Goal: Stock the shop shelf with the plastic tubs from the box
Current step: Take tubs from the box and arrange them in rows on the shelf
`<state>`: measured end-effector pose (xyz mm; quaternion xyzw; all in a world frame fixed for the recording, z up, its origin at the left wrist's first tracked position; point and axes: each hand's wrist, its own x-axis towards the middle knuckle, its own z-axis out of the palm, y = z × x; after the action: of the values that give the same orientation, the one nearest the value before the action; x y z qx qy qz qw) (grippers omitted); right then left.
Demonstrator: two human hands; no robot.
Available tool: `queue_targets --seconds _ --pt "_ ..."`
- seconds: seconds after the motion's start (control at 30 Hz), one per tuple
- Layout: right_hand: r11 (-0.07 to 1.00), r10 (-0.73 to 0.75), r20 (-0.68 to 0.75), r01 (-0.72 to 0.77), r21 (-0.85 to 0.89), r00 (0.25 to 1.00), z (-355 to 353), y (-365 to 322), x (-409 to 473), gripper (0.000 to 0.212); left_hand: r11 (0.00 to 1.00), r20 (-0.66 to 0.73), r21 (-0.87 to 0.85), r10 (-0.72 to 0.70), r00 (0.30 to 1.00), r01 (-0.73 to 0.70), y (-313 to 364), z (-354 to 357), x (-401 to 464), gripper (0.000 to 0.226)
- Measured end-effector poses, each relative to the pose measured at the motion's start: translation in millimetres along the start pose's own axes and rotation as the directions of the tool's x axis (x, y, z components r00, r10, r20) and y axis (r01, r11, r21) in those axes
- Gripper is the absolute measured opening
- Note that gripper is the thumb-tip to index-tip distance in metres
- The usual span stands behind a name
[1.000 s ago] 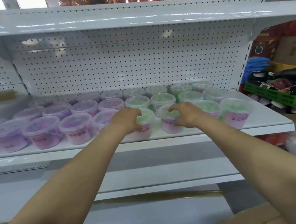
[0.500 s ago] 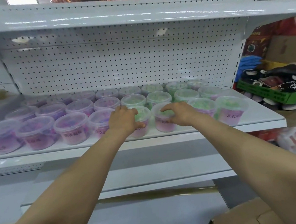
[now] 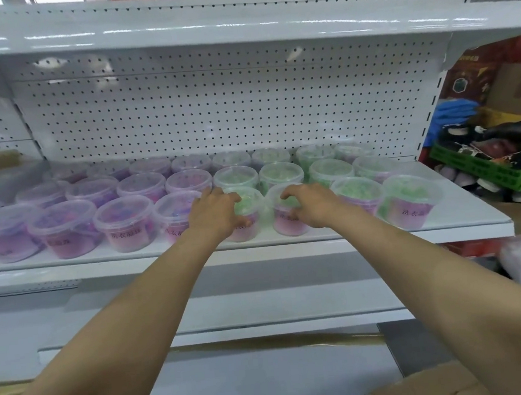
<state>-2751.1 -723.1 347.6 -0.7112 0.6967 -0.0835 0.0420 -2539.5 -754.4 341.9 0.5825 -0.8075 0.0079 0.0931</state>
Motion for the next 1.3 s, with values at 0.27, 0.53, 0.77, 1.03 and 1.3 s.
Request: queue_targets --seconds 0.27,0.53,0.77,1.03,1.3 --pt "0.994 -0.104 -0.042 0.106 0.033 0.994 3 9 -9 0.043 0.992 0.032 0.056 -0.119 0.992 0.117 21 -4 -6 0.056" --pt "0.972 -0.235 0.032 0.235 0.011 0.971 -9 23 -18 0.052 0.972 0.010 0.080 -0.222 0.975 0.221 60 -8 -13 0.053" --pt "0.970 -0.238 -0.135 0.244 0.025 0.962 -52 98 -35 0.054 0.985 -0.076 -0.140 -0.114 0.991 0.102 149 -27 2 0.062" --pt "0.994 -0.107 -0.154 0.107 -0.011 0.982 -95 192 -16 0.040 0.989 -0.150 -0.147 -0.008 0.989 -0.014 220 -30 44 0.049" --pt "1.000 -0.006 -0.122 0.003 -0.025 0.992 -90 237 52 0.046 0.994 -0.008 -0.105 0.033 0.999 -0.034 224 5 139 0.048"
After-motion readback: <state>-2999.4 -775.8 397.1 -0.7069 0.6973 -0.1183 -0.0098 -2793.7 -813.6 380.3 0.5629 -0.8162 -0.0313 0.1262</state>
